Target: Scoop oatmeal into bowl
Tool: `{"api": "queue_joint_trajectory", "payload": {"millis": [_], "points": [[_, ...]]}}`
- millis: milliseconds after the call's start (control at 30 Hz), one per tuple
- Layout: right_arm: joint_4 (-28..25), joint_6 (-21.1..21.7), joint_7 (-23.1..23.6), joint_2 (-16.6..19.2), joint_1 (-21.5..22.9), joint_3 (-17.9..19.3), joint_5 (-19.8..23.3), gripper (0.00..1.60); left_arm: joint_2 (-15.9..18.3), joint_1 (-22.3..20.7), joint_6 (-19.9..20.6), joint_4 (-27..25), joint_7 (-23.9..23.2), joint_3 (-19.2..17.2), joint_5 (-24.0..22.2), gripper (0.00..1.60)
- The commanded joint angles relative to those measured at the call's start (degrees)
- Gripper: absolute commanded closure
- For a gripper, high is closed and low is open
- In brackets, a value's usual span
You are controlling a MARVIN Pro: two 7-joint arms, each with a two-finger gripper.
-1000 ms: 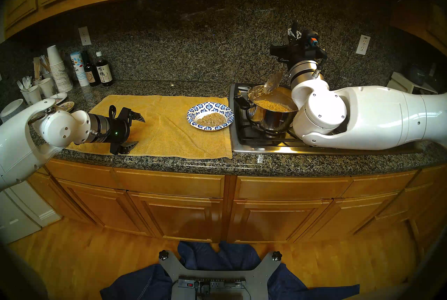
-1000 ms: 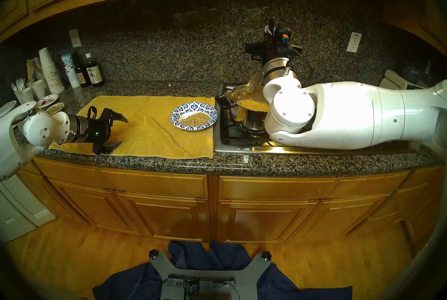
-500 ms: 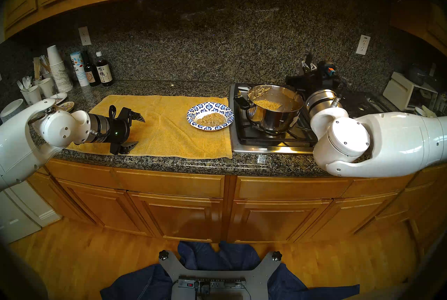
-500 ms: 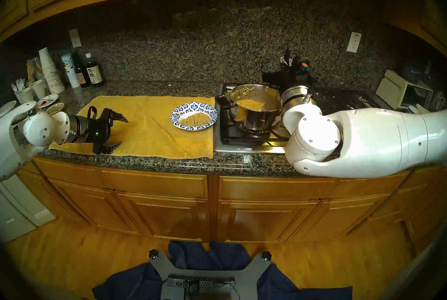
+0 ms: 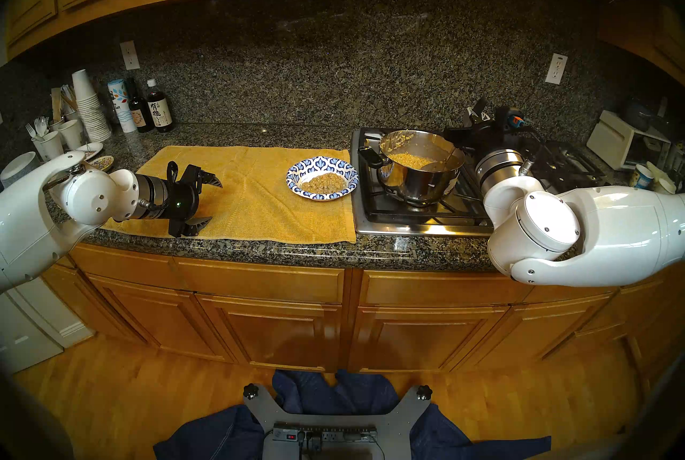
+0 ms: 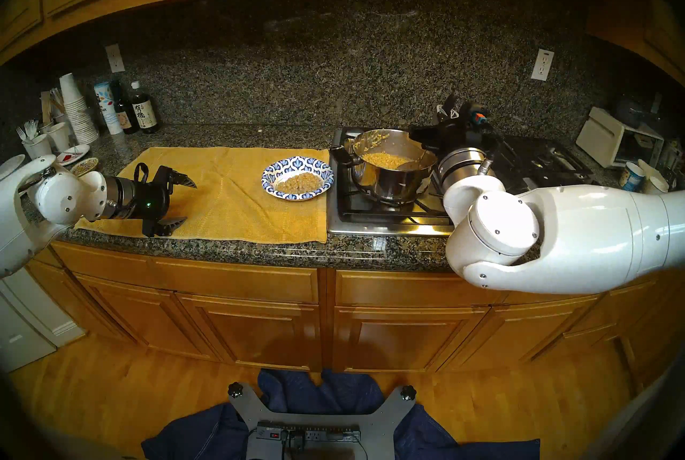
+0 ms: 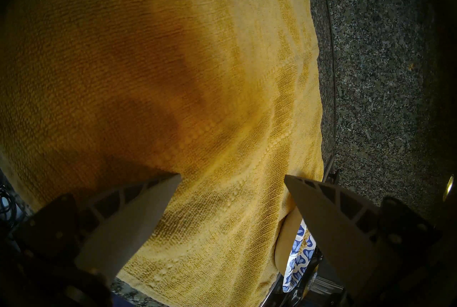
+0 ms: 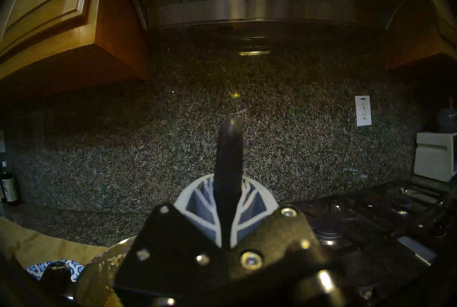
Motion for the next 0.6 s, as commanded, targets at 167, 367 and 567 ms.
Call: {"api": "queue_joint_trajectory", "payload": {"millis": [167,367,567], "points": [[3.56,-1.94,-4.81,-7.31,-4.35,5.44,4.57,1.6,-0.11,-0.15,0.01,0.13,-0.01,-0.11,0.05,0.0],[4.71,-1.72,-3.71,-9.5,-6.16,6.71,7.74,1.6,-0.11,-0.15,0.02,0.13,-0.01,-0.11,0.05,0.0],[5.31,-1.49,-2.56,-8.45,-6.79,8.17,10.31,1.6,-0.12,-0.15,0.02,0.13,-0.01,-0.11,0.05,0.0]]}}
